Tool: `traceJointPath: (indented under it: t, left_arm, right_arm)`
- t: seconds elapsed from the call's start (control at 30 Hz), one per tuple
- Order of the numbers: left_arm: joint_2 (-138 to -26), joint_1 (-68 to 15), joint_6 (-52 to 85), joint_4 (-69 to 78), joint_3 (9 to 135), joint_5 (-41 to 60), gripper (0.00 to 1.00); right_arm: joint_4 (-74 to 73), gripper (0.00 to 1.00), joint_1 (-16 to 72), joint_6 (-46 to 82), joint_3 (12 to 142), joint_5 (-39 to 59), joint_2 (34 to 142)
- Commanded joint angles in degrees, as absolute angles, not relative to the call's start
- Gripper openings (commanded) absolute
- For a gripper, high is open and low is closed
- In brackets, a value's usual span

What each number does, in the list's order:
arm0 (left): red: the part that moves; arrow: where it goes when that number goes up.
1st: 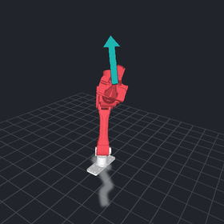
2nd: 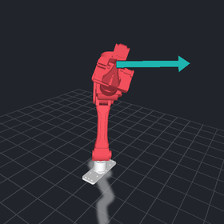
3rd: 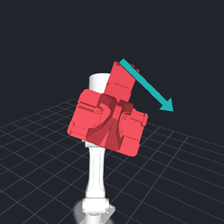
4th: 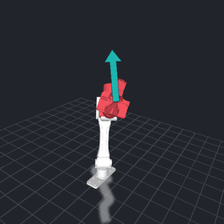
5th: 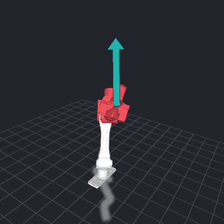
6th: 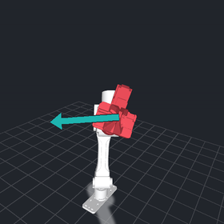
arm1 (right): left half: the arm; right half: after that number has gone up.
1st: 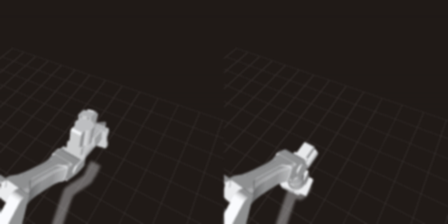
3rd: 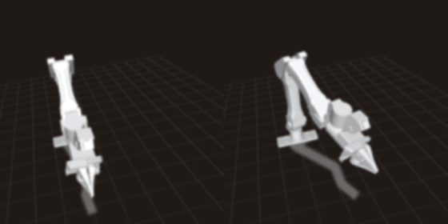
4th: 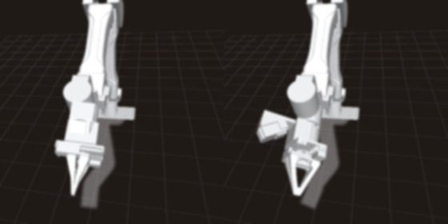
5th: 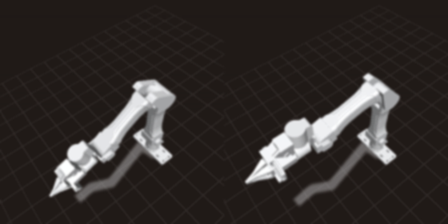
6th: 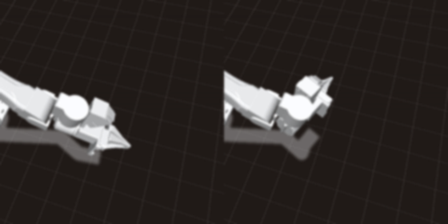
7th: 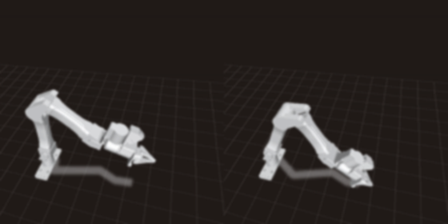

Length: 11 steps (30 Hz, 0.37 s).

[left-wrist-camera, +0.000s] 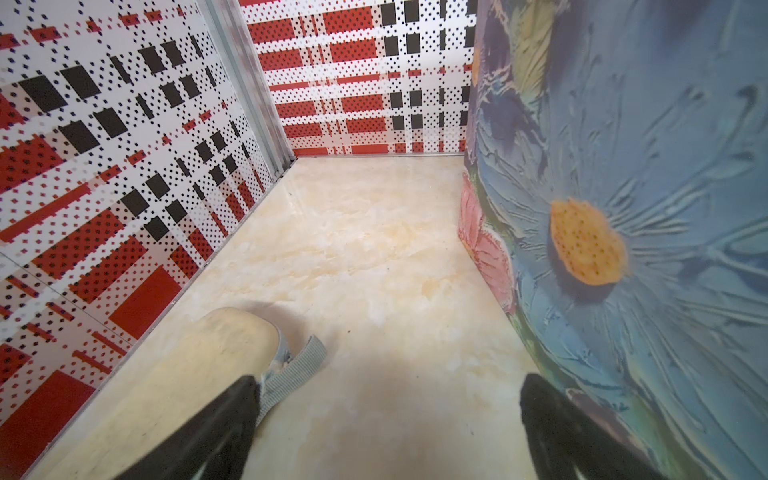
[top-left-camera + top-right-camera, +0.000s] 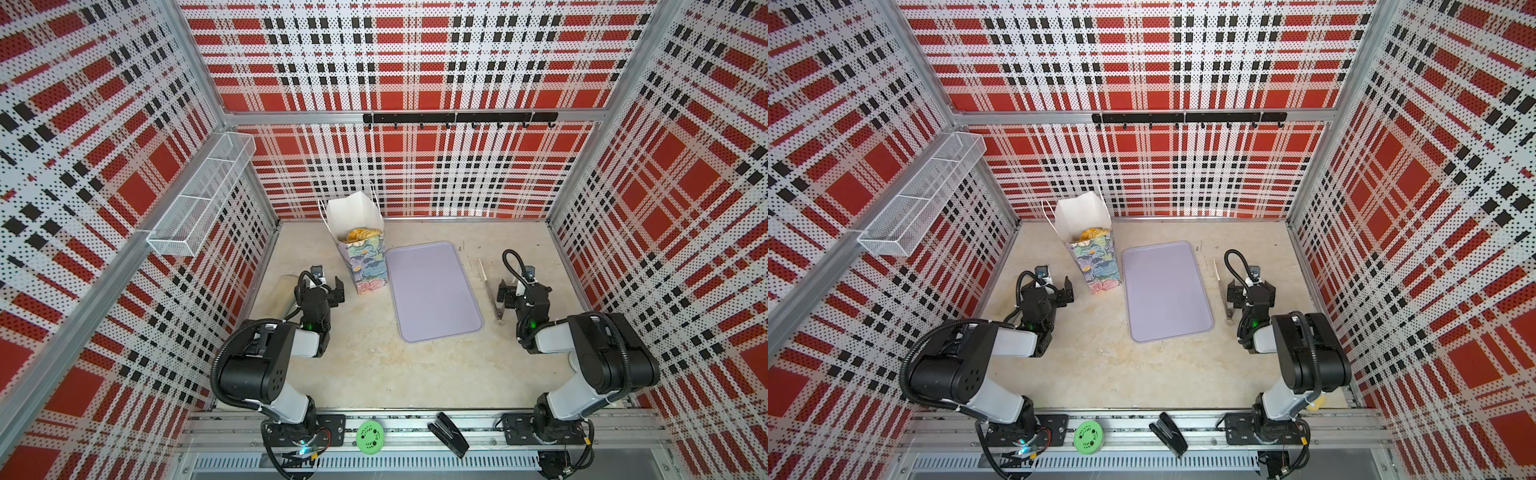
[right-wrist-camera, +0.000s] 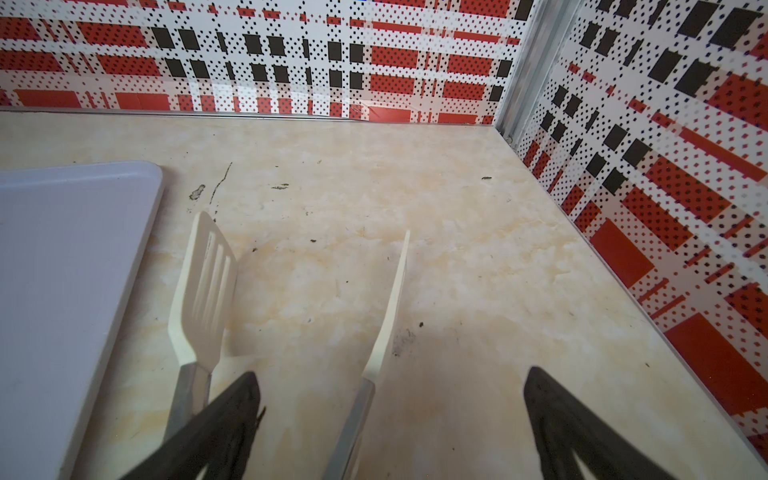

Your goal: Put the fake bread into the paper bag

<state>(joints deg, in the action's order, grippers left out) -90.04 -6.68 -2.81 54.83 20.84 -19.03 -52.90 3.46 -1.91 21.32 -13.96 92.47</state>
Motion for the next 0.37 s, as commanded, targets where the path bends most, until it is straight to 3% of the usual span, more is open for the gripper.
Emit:
traceJointPath:
  t: [0.0, 0.33]
  left_arm:
    - [-90.44, -6.59, -2.14, 56.86, 21.71, -19.34, 0.99]
    - [-90.57, -6.55, -2.33, 56.77, 21.8, -19.24, 0.99]
  right_arm:
    - [-55.06, 1.0, 3.43, -1.85, 22.16, -13.48, 91.2]
    - [-55.08, 1.0, 3.43, -1.84, 22.2, -13.51, 91.18]
